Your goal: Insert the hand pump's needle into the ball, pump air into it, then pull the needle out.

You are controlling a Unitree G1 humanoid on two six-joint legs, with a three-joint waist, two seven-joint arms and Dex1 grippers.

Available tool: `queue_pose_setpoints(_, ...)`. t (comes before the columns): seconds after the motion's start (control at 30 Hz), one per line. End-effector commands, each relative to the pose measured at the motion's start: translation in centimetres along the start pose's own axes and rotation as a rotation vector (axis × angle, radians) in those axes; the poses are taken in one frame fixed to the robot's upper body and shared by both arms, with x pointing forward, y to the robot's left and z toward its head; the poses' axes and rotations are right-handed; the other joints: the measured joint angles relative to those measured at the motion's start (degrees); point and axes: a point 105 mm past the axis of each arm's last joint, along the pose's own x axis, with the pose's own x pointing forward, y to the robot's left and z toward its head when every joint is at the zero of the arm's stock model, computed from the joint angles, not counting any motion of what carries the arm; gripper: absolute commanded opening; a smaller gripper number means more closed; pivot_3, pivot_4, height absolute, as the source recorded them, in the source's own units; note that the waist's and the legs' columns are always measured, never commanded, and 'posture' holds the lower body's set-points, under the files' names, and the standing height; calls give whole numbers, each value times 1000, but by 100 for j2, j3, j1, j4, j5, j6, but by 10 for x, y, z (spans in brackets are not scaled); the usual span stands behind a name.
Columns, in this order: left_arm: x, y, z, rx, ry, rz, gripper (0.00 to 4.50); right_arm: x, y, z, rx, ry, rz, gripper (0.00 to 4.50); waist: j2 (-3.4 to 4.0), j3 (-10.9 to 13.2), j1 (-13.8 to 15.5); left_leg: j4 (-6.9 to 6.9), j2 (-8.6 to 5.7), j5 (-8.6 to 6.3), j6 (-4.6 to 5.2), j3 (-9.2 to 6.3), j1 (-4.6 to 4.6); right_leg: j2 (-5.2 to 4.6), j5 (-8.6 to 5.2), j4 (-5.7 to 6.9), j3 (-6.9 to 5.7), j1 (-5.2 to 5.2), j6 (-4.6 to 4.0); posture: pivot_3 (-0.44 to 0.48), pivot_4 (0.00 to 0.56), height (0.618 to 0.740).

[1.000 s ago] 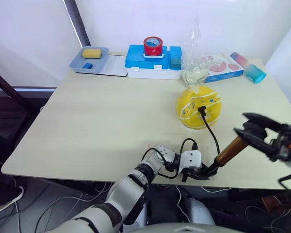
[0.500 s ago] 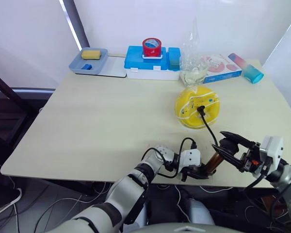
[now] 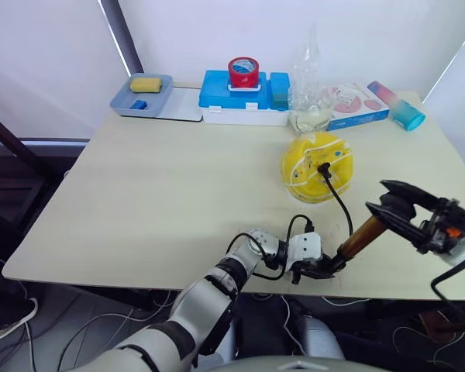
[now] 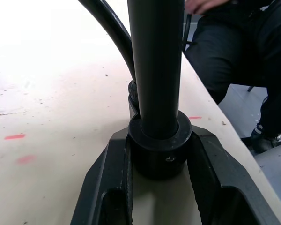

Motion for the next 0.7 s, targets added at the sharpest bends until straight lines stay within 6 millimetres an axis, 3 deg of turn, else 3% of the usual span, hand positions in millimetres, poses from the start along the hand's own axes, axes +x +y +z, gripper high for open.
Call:
queue_pose_setpoints(0.03,3,9,1,-15,15,56,1110,0,11,30,18,-67,59,2082,0,4,6,0,0,0,0,0,0,0,0,0,0,0,0,0,150,737)
queue_pose_setpoints(0.4,4,10,2,-15,20,68,1110,2,8,54,47,-80,61,2081,6,18,6,-2,0,-1,1,-1,-7,1,-1,-2,-1,-1,-1,0,150,737)
queue_pose_setpoints(0.53,5,9,0,-22,31,61,1110,6,13,34,65,-11,71,2081,6,18,6,-2,0,-3,5,0,-10,2,-1,-5,-1,-1,-1,0,150,737)
queue_pose_setpoints(0.7,3,4,-6,-40,46,39,1110,5,16,-11,78,109,60,2081,-13,13,3,-2,1,-4,7,-2,-3,4,-2,-7,-3,1,0,0,150,737)
